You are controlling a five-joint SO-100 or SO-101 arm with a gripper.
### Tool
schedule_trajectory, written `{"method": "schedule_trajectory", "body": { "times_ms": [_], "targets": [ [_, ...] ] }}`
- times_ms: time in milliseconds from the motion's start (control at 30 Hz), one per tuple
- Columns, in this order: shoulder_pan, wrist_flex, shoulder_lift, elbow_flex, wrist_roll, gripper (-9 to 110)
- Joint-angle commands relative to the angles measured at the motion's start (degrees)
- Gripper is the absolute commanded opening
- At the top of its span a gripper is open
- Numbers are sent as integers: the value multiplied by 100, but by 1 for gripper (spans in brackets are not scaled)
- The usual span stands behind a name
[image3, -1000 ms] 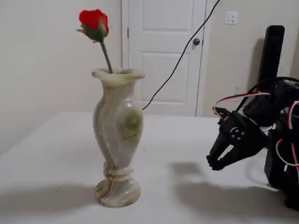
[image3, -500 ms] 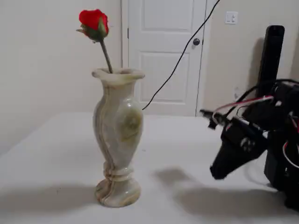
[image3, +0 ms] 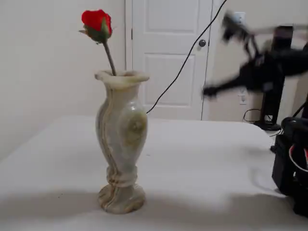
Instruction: Pick up rose from vase and place it onto the table
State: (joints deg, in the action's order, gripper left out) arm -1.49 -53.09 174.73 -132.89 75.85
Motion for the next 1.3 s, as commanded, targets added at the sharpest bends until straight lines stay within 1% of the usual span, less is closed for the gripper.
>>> {"method": "schedule_trajectory", "body": {
  "times_ms": [0,133,233,600,833,1033,1267],
  "targets": [
    [158,976,-1837,2021,299,31],
    [149,1274,-3375,3498,202,31],
    [105,1362,-4087,4017,18,31],
    [-290,2118,-5388,4025,-431,29],
    [-378,2663,-6047,4025,-404,27],
    [-290,3015,-6425,4087,-141,19],
    [-369,3085,-6653,4333,26,5]
  ]
}}
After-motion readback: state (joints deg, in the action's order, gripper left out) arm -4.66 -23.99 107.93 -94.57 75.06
